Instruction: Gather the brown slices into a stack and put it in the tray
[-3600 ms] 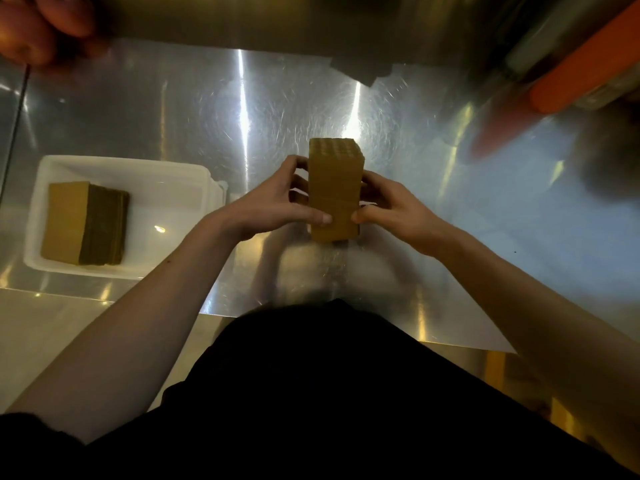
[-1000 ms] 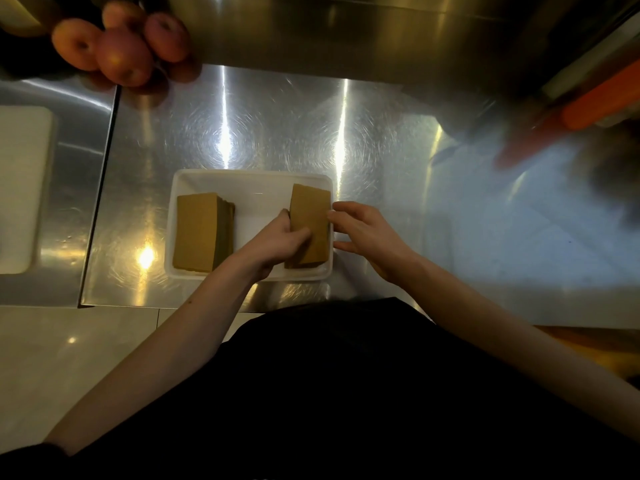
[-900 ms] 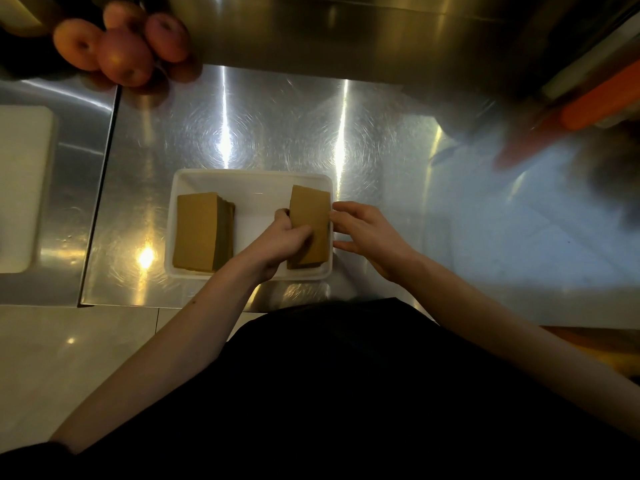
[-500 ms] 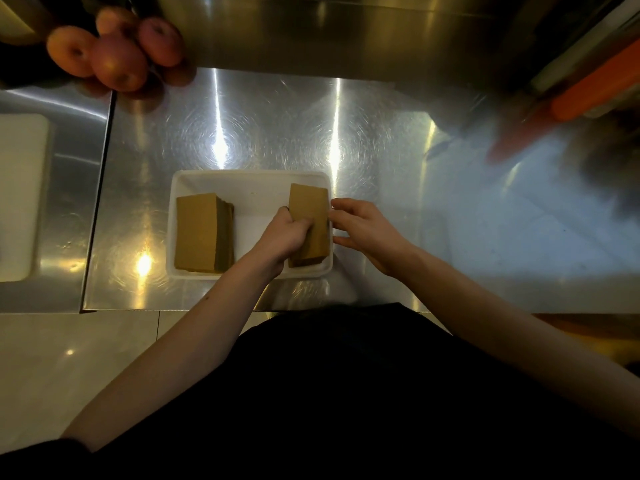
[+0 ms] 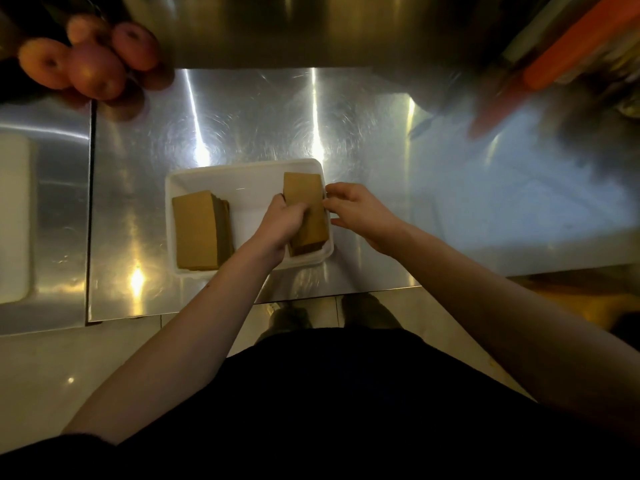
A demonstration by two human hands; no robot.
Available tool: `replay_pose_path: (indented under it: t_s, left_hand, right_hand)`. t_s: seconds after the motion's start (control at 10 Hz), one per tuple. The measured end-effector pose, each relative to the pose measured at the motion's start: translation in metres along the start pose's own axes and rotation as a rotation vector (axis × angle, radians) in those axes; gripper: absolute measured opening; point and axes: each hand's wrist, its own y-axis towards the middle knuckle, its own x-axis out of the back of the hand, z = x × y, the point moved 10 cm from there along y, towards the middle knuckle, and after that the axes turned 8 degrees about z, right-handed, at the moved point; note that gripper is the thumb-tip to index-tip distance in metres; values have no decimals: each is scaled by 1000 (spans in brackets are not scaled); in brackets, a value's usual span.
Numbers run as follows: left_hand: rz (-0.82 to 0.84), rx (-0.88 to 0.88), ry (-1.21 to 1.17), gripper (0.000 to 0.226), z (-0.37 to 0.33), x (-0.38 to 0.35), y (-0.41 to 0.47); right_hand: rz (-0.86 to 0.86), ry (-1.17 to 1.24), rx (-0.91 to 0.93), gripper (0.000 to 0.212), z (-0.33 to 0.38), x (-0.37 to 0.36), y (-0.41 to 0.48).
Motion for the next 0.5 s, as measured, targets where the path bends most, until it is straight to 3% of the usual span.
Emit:
replay_pose_path:
  t_s: [0.2,0.3,0.4,0.5]
  left_hand:
    - [-59,-51,88,45,-8,6,-8]
    - [-158,-97,181,52,-14,6,-22]
    - [-223,-149,297,62,-27,5,-31]
    - [-369,-299,561,63,-57,-8,-53]
  right_hand:
    - [0,-55,8,30,7,2,-7]
    - [7,-144,28,48,9,19,-15]
    - [3,-212,63,49,12,36,-19]
    - [-55,-290,138,45,20,71,-30]
